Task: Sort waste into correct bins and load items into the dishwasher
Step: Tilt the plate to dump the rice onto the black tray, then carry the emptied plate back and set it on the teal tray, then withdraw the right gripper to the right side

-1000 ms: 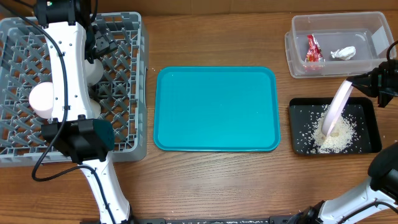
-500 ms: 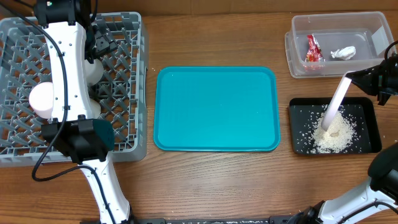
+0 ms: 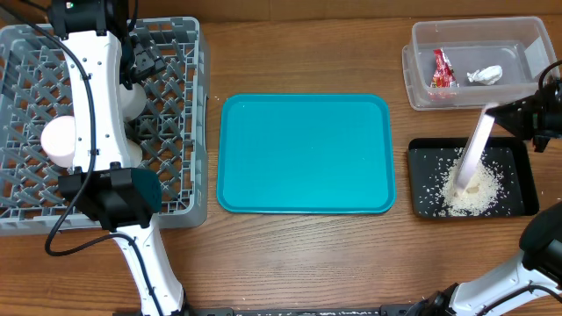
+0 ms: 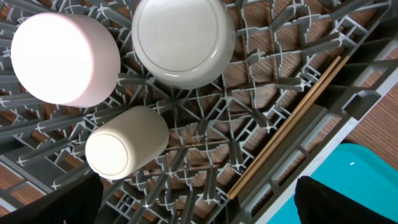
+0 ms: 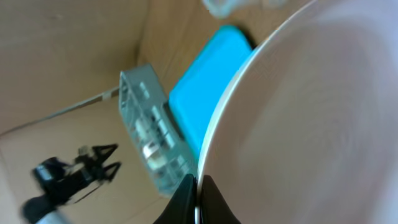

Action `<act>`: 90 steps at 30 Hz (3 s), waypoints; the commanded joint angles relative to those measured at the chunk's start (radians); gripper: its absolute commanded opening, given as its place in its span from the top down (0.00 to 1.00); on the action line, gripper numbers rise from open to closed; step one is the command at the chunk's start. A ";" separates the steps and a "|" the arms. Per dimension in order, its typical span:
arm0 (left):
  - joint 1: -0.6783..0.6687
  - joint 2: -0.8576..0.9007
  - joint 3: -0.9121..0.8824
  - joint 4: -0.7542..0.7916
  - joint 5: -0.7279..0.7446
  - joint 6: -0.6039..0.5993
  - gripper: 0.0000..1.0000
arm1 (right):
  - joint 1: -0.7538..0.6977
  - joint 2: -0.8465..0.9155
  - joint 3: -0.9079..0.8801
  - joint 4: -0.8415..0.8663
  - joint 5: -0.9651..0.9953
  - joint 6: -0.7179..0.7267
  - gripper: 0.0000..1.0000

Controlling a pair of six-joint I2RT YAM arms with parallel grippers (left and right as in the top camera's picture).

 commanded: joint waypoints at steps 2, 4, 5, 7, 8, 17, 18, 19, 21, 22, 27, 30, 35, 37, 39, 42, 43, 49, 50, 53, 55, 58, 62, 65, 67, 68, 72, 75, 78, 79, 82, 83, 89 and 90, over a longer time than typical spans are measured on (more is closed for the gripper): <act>-0.008 0.001 0.002 0.002 -0.020 -0.002 0.00 | 0.003 -0.016 0.025 -0.032 -0.023 -0.084 0.96; -0.008 0.001 0.002 0.002 -0.020 -0.002 0.00 | 0.007 -0.017 0.025 -0.019 -0.024 -0.131 0.96; -0.008 0.001 0.002 0.002 -0.020 -0.002 0.00 | 0.010 -0.016 0.025 -0.037 -0.030 -0.108 0.96; -0.008 0.001 0.002 0.002 -0.020 -0.002 0.00 | 0.013 -0.018 0.022 -0.069 -0.090 -0.098 0.96; -0.008 0.001 0.002 0.002 -0.021 -0.002 0.00 | 0.019 -0.027 0.019 -0.068 -0.108 -0.098 0.96; -0.007 0.001 0.002 0.002 -0.020 -0.002 0.00 | 0.338 -0.048 0.018 -0.055 -0.125 -0.106 0.96; -0.007 0.001 0.002 0.002 -0.020 -0.002 0.00 | 0.398 -0.048 0.018 -0.034 -0.114 -0.105 0.96; -0.007 0.001 0.002 0.002 -0.020 -0.002 0.00 | 0.453 -0.048 0.018 -0.010 -0.104 -0.105 0.96; -0.008 0.001 0.002 0.002 -0.020 -0.002 0.00 | 0.575 -0.047 0.018 0.064 -0.078 -0.090 0.96; -0.008 0.001 0.002 0.002 -0.020 -0.002 0.00 | 0.629 -0.046 0.018 0.103 -0.051 -0.057 0.96; -0.008 0.001 0.002 0.002 -0.020 -0.002 0.00 | 0.911 -0.031 0.014 0.357 0.243 0.301 0.96; -0.008 0.001 0.002 0.002 -0.020 -0.002 0.00 | 1.065 -0.008 0.014 0.465 0.533 0.522 0.96; -0.008 0.001 0.002 0.002 -0.020 -0.002 0.00 | 1.271 0.038 0.014 0.623 0.724 0.660 0.90; -0.008 0.001 0.002 0.002 -0.020 -0.002 0.00 | 1.327 0.051 0.014 0.678 0.734 0.676 0.77; -0.008 0.001 0.002 0.002 -0.020 -0.002 0.00 | 1.373 0.058 0.014 0.710 0.742 0.674 0.59; -0.008 0.001 0.002 0.002 -0.021 -0.002 0.00 | 1.415 0.059 0.014 0.704 0.817 0.682 0.50; -0.008 0.001 0.002 0.002 -0.020 -0.002 0.00 | 1.420 0.059 0.014 0.693 0.842 0.682 0.50; -0.008 0.001 0.002 0.002 -0.020 -0.002 0.00 | 1.373 0.019 0.017 0.591 0.849 0.682 0.49; -0.008 0.001 0.002 0.002 -0.021 -0.002 0.00 | 1.352 0.002 0.018 0.571 0.849 0.682 0.49; -0.008 0.001 0.002 0.002 -0.020 -0.002 0.00 | 1.257 -0.070 0.038 0.486 0.849 0.681 0.48; -0.008 0.001 0.002 0.002 -0.020 -0.002 0.00 | 1.181 -0.114 0.056 0.430 0.850 0.681 0.46; -0.008 0.001 0.002 0.002 -0.020 -0.002 0.00 | 1.023 -0.182 0.083 0.348 0.849 0.681 0.00; -0.008 0.001 0.002 0.002 -0.021 -0.002 0.00 | 0.800 -0.239 0.084 0.264 0.850 0.681 0.00; -0.008 0.001 0.002 0.002 -0.020 -0.002 0.00 | 0.650 -0.242 0.084 0.211 0.849 0.681 0.00; -0.007 0.001 0.002 0.002 -0.020 -0.002 0.00 | 0.566 -0.236 0.083 0.203 0.850 0.681 0.00; -0.007 0.001 0.002 0.002 -0.021 -0.002 0.00 | 0.532 -0.235 0.083 0.203 0.849 0.681 0.00; -0.007 0.001 0.002 0.002 -0.020 -0.002 0.00 | 0.415 -0.233 0.083 0.203 0.850 0.681 0.00; -0.007 0.001 0.002 0.021 0.000 -0.026 0.00 | 0.357 -0.233 0.083 0.203 0.849 0.681 0.00; -0.016 0.001 0.002 0.026 0.196 -0.062 0.00 | 0.322 -0.233 0.083 0.203 0.849 0.681 0.00; -0.019 0.001 0.002 -0.005 0.303 -0.062 0.00 | 0.314 -0.233 0.083 0.203 0.850 0.681 0.00; -0.043 0.001 -0.022 -0.018 0.655 0.159 0.00 | 0.306 -0.233 0.083 0.203 0.849 0.681 0.00; -0.061 0.001 -0.036 -0.018 0.785 0.274 0.00 | 0.306 -0.233 0.083 0.203 0.849 0.681 0.00; -0.242 0.000 -0.203 -0.018 0.888 0.441 0.00 | 0.306 -0.233 0.083 0.203 0.849 0.681 0.00; -0.284 0.000 -0.241 -0.018 0.830 0.431 0.00 | 0.306 -0.233 0.083 0.203 0.849 0.681 0.00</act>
